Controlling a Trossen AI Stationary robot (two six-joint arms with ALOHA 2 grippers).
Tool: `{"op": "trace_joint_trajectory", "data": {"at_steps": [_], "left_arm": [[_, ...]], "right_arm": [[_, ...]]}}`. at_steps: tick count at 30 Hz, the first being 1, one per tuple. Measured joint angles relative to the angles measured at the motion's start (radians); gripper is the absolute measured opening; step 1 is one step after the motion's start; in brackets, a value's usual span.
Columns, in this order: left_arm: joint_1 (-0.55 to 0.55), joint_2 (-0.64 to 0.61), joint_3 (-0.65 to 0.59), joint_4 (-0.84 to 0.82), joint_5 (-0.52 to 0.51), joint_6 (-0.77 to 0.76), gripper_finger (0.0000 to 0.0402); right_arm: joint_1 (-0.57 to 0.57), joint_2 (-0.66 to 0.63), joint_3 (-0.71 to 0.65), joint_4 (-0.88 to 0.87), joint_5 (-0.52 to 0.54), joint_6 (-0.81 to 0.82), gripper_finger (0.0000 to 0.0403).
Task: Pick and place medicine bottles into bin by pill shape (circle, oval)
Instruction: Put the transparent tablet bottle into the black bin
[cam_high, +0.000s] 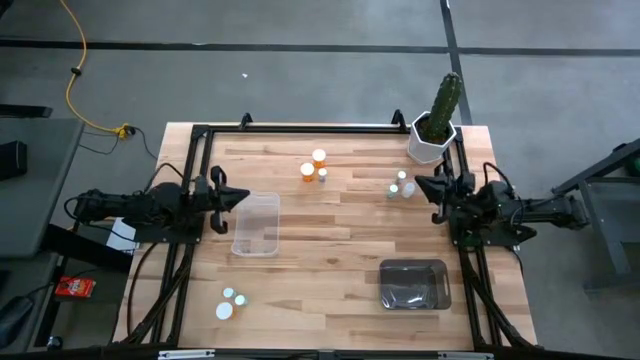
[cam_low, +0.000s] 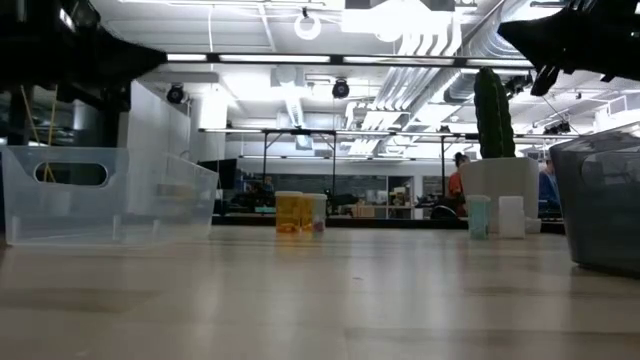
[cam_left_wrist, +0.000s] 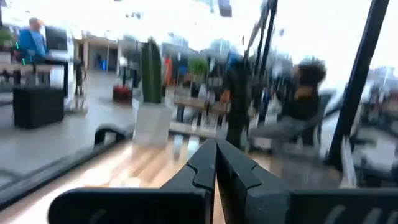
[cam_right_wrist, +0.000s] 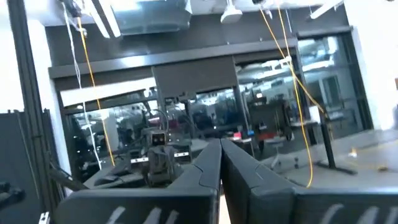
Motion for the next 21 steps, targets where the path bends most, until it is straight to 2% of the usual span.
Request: {"op": "trace_joint_trajectory", "data": {"at_steps": [4, 9, 12, 15, 18, 21], "left_arm": [[0.000, 0.076, 0.018, 0.188, 0.013, 0.004, 0.0001], [0.000, 0.297, 0.169, 0.102, -0.012, 0.068, 0.0001], [0.000, 0.429, 0.247, 0.102, -0.013, 0.100, 0.0001], [0.000, 0.518, 0.301, 0.112, -0.004, 0.102, 0.0001], [0.000, 0.559, 0.312, 0.108, 0.029, 0.106, 0.0001], [0.000, 0.573, 0.312, 0.104, 0.041, 0.093, 0.0000]], "right_arm": [[0.000, 0.042, 0.013, -0.021, -0.020, -0.022, 0.0000], [-0.001, 0.128, 0.081, -0.068, 0.013, 0.053, 0.0000], [-0.001, 0.201, 0.186, -0.238, 0.053, 0.094, 0.0000], [-0.001, 0.291, 0.299, -0.475, 0.166, 0.151, 0.0000], [-0.001, 0.385, 0.391, -0.657, 0.274, 0.222, 0.0007], [-0.001, 0.470, 0.461, -0.821, 0.349, 0.276, 0.0037]]}}
